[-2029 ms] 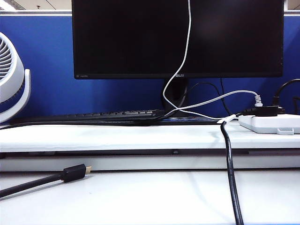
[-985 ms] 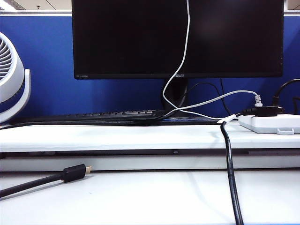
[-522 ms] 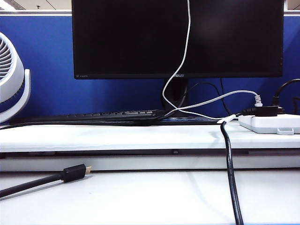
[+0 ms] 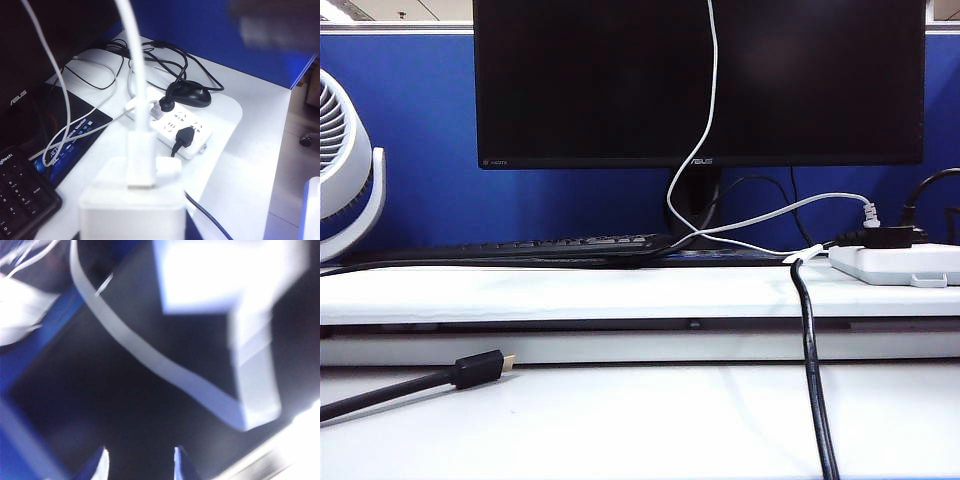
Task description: Pick up the Type-C charging cable and the charging base, insert one end of the Type-C charger into the corresponding slot on the base, and finally place the plugged-in charger back on the table.
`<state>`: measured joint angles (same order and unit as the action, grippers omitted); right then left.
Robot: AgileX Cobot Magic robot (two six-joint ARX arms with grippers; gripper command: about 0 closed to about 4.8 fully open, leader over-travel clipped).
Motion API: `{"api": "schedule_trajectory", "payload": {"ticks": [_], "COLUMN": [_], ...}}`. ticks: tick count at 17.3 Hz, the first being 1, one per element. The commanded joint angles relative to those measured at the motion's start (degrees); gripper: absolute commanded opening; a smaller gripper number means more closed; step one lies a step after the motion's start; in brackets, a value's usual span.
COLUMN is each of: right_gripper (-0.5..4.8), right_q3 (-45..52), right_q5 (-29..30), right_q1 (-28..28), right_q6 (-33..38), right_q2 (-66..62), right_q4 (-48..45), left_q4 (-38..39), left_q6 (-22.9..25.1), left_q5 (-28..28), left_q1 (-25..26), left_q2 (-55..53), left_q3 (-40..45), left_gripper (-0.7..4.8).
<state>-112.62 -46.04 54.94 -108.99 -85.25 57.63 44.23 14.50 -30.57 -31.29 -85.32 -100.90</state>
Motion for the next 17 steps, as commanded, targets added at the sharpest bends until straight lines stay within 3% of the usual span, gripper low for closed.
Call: {"api": "schedule_trajectory", "payload": {"ticks": [1, 3, 5, 8, 10, 13, 14, 15, 17], "right_gripper": [1.81, 1.81, 1.81, 1.81, 1.81, 1.81, 1.81, 1.80, 1.80], "right_q3": [-0.2, -0.2, -0.2, -0.2, -0.2, -0.2, -0.2, -0.2, -0.2], "right_q5": [-0.3, 0.3, 1.2, 1.2, 6.0, 12.7, 15.4, 16.2, 16.4], "right_q1": [-6.4, -10.3, -13.5, -13.6, -13.4, -12.3, -12.2, -12.2, -12.2], "right_q6": [10.0, 20.5, 35.4, 37.6, 41.1, 68.1, 81.6, 89.4, 96.3], "right_q2": [0.3, 0.1, -0.1, -0.1, -0.2, -0.6, -1.0, -1.2, -1.6], "right_q4": [-0.4, -0.5, -0.4, -0.5, -0.7, -1.1, -1.3, -1.2, -0.9], "left_q4": [-1.0, -1.0, -1.0, -0.7, 0.7, 4.3, 5.7, 6.6, 8.3], "left_q6": [1.9, 1.8, 1.8, 1.9, 2.9, 5.2, 6.8, 8.3, 9.4], "left_q5": [0.0, -0.1, -0.2, -0.2, -0.1, 0.9, 2.5, 2.4, 2.9], "left_q1": [0.0, 0.0, 0.0, 0.0, 0.0, 0.0, 0.0, 0.0, 0.0], "left_q2": [0.4, 0.4, 0.4, 0.6, 0.7, 0.7, 0.8, 0.8, 0.8], "left_q3": [-0.5, -0.5, -0.5, -0.5, -0.5, -0.5, -0.5, -0.5, -0.5], "left_gripper": [-0.06, -0.06, -0.06, -0.06, -0.06, -0.06, -0.06, -0.06, -0.06]}}
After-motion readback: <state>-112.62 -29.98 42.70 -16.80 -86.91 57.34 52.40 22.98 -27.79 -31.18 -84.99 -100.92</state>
